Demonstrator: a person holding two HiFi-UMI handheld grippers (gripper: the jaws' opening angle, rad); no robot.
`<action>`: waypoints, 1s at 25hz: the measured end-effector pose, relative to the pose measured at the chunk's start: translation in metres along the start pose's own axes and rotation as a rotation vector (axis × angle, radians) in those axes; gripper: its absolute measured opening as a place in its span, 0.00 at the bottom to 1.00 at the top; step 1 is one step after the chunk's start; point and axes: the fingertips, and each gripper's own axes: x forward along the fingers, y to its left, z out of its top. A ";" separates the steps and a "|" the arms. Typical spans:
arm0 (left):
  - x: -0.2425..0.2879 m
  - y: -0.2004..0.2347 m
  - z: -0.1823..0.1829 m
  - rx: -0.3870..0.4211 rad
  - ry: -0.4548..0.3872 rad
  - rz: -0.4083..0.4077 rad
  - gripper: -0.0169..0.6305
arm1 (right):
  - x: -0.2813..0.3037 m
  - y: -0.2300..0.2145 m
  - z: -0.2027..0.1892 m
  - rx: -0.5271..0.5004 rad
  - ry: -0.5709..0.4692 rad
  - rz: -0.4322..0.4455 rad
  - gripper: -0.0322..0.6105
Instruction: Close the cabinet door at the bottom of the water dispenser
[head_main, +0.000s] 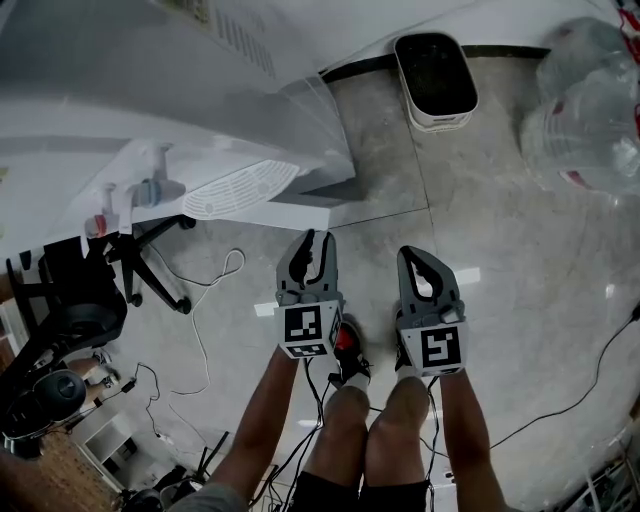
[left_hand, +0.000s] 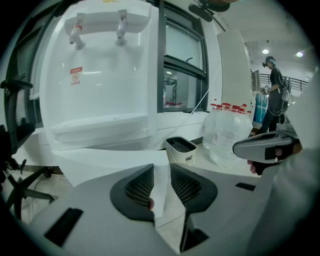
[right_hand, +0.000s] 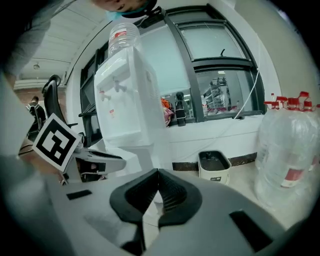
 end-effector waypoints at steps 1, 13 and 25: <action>0.002 0.000 0.001 0.001 -0.001 0.000 0.22 | 0.001 -0.001 0.000 0.001 -0.001 0.000 0.08; 0.024 0.000 0.014 0.011 -0.030 -0.005 0.22 | 0.022 -0.015 0.009 -0.017 -0.023 -0.004 0.08; 0.044 0.001 0.025 0.013 -0.068 -0.002 0.22 | 0.043 -0.028 0.021 -0.041 -0.062 -0.006 0.08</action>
